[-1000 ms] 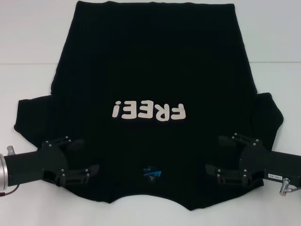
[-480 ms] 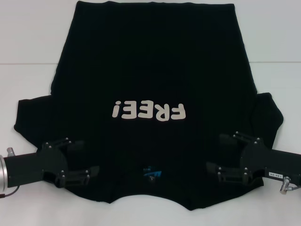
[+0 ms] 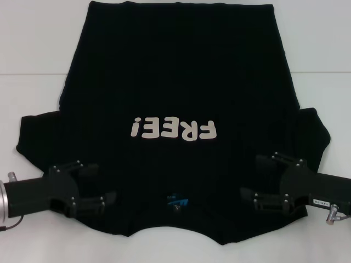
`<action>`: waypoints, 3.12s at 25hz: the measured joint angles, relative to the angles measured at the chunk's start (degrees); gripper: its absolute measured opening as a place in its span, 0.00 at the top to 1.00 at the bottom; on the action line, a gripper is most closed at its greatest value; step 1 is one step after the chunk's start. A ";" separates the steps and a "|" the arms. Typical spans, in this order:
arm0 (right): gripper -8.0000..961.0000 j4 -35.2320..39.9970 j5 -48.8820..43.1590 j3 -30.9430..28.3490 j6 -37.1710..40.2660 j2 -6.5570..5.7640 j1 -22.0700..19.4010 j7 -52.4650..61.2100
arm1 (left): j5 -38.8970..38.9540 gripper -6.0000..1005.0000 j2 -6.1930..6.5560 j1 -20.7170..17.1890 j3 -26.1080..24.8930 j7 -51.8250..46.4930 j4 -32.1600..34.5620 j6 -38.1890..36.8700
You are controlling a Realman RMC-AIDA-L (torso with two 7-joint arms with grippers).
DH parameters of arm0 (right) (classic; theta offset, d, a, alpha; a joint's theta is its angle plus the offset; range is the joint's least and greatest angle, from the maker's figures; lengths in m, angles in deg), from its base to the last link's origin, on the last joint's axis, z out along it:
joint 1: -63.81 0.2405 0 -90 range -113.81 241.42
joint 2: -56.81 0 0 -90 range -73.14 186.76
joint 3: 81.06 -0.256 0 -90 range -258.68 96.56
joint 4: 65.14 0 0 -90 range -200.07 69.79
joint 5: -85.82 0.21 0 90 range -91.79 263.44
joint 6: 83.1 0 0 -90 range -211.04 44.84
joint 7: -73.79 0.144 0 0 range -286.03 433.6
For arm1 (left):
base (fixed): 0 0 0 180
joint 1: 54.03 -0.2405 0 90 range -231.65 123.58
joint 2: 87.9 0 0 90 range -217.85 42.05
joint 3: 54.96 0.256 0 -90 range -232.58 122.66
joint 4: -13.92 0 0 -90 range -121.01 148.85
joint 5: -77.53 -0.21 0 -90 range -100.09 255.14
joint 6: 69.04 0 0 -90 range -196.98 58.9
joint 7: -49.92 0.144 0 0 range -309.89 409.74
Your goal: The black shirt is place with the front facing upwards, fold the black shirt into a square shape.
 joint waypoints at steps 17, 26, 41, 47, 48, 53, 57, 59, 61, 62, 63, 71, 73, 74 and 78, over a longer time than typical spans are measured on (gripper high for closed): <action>0.02 0.00 0.85 -0.09 0.29 0.00 0.50 0.30 | -0.68 0.13 7.32 5.77 -3.35 -31.57 -3.67 -7.07; 0.02 -0.53 1.57 -0.09 0.31 0.00 0.53 0.40 | -0.82 0.13 9.07 6.32 -3.45 -37.64 -4.96 -6.38; 0.02 -0.82 1.58 -0.07 0.19 0.00 0.23 0.61 | -1.04 0.13 12.03 6.31 -3.64 -56.86 -4.79 -4.59; 0.02 -1.24 1.57 0.22 -0.17 -0.09 0.13 0.62 | -2.84 0.13 13.74 6.18 -8.87 -66.03 -4.70 -0.73; 0.02 -1.24 1.57 0.14 -0.17 -0.09 0.11 0.63 | -4.22 0.13 13.88 6.18 -9.04 -67.86 -4.69 0.74; 0.02 -1.30 1.57 -0.08 0.03 -0.09 0.03 0.77 | -11.51 0.13 14.05 7.23 -8.75 -74.66 -5.57 7.63; 0.02 -1.38 1.57 -0.09 0.13 -0.03 -0.08 0.80 | -15.46 0.13 14.06 8.98 -8.56 -76.07 -7.97 12.13; 0.02 -1.39 1.57 -0.09 0.20 -0.02 -0.10 0.81 | -16.40 0.13 14.06 9.73 -8.52 -76.13 -9.57 14.81; 0.02 -1.41 1.57 -0.09 0.23 0.00 -0.10 0.81 | -16.57 0.13 13.86 10.11 -8.52 -76.13 -10.50 16.97; 0.02 -1.41 1.57 -0.09 0.25 0.00 -0.12 0.80 | -16.59 0.13 13.66 10.32 -8.51 -76.09 -10.88 18.11; 0.02 -1.41 1.57 -0.09 0.25 0.00 -0.12 0.80 | -16.61 0.13 13.50 10.53 -8.51 -76.03 -11.09 19.03; 0.02 -1.41 1.57 -0.09 0.41 0.00 -0.25 0.79 | -16.99 0.13 13.22 11.48 -7.71 -75.80 -12.76 23.02; 0.02 -1.41 1.57 -0.09 0.55 0.00 -0.26 0.79 | -17.00 0.13 13.18 11.49 -7.25 -75.85 -12.92 23.50; 0.02 -1.41 1.57 -0.09 0.58 0.00 -0.27 0.79 | -17.01 0.13 13.16 11.49 -7.14 -75.86 -13.06 23.63; 0.02 -1.41 1.57 -0.09 0.62 0.00 -0.27 0.79 | -17.03 0.13 13.14 11.44 -7.07 -75.83 -13.35 24.10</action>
